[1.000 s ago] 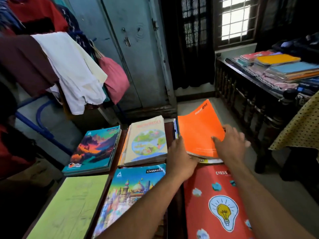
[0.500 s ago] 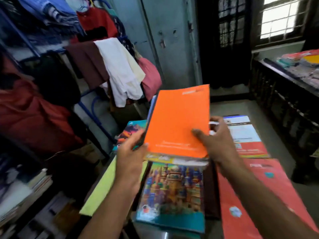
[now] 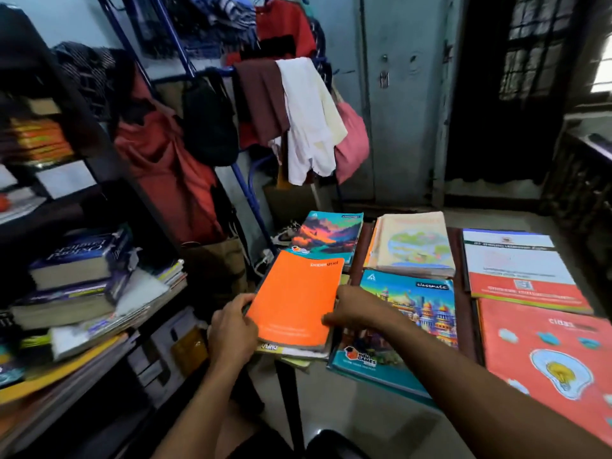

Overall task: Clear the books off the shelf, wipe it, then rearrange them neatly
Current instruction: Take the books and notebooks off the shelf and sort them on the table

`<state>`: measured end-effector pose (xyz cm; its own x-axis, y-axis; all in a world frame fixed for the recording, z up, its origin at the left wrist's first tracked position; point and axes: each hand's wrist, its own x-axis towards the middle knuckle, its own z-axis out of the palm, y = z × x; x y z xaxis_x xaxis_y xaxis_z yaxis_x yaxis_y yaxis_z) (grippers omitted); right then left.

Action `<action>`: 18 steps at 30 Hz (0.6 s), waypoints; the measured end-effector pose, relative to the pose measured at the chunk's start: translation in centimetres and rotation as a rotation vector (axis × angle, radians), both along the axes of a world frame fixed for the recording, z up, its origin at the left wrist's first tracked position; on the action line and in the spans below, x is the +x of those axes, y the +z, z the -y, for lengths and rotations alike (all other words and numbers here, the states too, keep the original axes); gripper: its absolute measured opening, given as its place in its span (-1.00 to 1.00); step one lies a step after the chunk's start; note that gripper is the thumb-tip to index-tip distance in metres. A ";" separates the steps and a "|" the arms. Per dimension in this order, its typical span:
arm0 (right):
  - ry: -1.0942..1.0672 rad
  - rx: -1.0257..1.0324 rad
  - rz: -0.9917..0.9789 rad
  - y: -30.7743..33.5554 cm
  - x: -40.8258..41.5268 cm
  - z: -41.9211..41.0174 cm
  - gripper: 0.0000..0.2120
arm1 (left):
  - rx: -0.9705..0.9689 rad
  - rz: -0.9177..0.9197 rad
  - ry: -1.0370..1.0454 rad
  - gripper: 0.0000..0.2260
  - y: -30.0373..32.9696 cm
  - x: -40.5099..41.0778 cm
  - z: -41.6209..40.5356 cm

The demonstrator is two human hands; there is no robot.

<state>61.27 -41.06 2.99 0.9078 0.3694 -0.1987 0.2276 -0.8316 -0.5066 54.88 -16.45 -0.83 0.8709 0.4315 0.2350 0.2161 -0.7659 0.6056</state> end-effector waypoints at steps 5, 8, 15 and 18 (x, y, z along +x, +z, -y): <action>-0.031 0.071 -0.007 0.0 0.3 0.6 -0.63 | -0.391 0.189 -0.120 -0.52 2.2 -0.4 0.8; -0.137 0.267 -0.003 0.1 0.0 1.3 -0.74 | -0.645 0.275 -0.118 -0.57 3.5 -0.7 1.2; -0.366 0.725 0.343 3.4 3.5 2.5 -0.58 | -0.993 0.410 -0.106 -0.68 7.6 6.2 5.0; -0.374 0.645 0.345 2.5 6.1 2.9 -0.52 | -0.775 0.148 -0.253 -0.59 6.6 11.0 5.3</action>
